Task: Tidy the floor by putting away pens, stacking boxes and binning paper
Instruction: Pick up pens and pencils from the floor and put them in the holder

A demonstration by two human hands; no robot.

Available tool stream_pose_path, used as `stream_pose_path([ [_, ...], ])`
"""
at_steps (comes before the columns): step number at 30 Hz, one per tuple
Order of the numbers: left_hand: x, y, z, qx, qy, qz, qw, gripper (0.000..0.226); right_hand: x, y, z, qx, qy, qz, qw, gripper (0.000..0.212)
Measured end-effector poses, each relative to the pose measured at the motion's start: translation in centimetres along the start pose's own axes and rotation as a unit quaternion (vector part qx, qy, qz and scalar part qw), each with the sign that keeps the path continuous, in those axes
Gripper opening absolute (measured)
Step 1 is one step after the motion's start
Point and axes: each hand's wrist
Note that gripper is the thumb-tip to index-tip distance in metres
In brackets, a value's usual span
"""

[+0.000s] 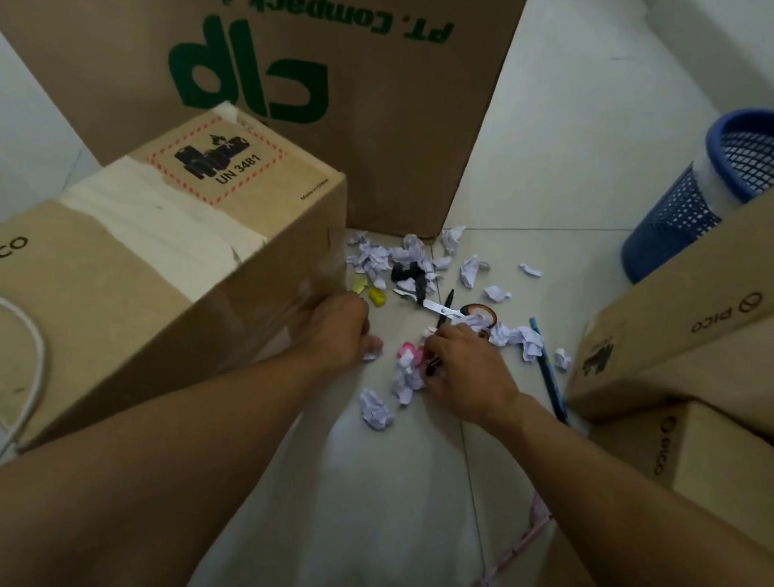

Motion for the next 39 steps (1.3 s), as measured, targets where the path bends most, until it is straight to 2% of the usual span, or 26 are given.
stream_pose_path([
  [4,-0.5,0.7,0.2,0.037,0.007,-0.016,0.999,0.031,0.5,1.3,-2.0,-0.004,0.031,0.025,0.999,0.017],
  [6,-0.6,1.4,0.2,0.062,-0.017,-0.012,0.998,0.048,1.0,1.7,-2.8,0.006,0.031,0.028,0.999,0.035],
  [9,-0.5,2.2,0.7,0.111,-0.061,-0.02,0.992,0.08,2.2,2.0,-3.1,0.029,-0.005,-0.015,0.999,0.077],
  [10,-0.5,2.2,0.8,0.131,-0.078,-0.033,0.988,0.084,2.4,1.9,-3.1,0.037,-0.017,-0.032,0.999,0.085],
  [12,-0.9,2.1,0.9,0.152,-0.113,-0.05,0.981,0.07,2.4,1.7,-3.1,0.057,-0.024,-0.049,0.997,0.09],
  [14,-1.2,2.0,1.0,0.154,-0.129,-0.07,0.977,0.05,2.3,1.2,-2.8,0.08,0.02,-0.047,0.996,0.079],
  [16,-1.3,2.0,1.0,0.145,-0.106,-0.096,0.979,0.039,2.2,0.8,-2.0,0.085,0.098,-0.053,0.99,0.056],
  [18,-1.2,2.2,1.2,0.131,-0.064,-0.107,0.984,0.03,1.8,0.6,-0.7,0.054,0.155,-0.071,0.984,0.033],
  [20,-1.0,2.5,1.4,0.12,-0.031,-0.099,0.987,0.031,1.2,0.8,0.7,-0.01,0.154,-0.094,0.984,0.011],
  [21,-1.0,2.5,1.5,0.117,-0.021,-0.097,0.988,0.032,0.9,1.0,1.2,-0.052,0.129,-0.104,0.985,0.014],
  [24,-1.3,2.4,1.9,0.116,0.002,-0.101,0.988,0.04,0.4,1.5,1.9,-0.145,0.003,-0.126,0.981,0.045],
  [26,-1.6,1.9,2.2,0.114,0.0,-0.092,0.989,0.061,0.2,1.6,1.9,-0.143,-0.035,-0.156,0.977,0.047],
  [28,-1.9,1.3,2.5,0.114,-0.043,-0.09,0.988,0.088,0.0,1.5,2.0,-0.122,-0.047,-0.172,0.976,0.045],
  [30,-2.0,1.0,2.6,0.1,-0.089,-0.08,0.988,0.098,-0.1,1.4,2.1,-0.11,-0.053,-0.182,0.976,0.041],
  [32,-2.2,0.9,2.7,0.075,-0.095,-0.064,0.991,0.097,-0.2,1.5,2.2,-0.096,-0.048,-0.192,0.975,0.035],
  [34,-2.4,1.0,2.6,0.041,-0.069,-0.04,0.996,0.09,-0.3,1.6,2.2,-0.087,-0.046,-0.193,0.976,0.028],
  [39,-2.4,-0.4,0.7,-0.066,-0.075,-0.016,0.995,0.04,-0.3,1.1,2.2,-0.079,-0.06,-0.189,0.977,0.022],
])
Point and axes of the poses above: each hand's wrist, its own z-axis towards the middle knuckle, its own x-axis out of the back of the hand, y = z × x, and after that the axes turned 2 degrees about x, right-handed
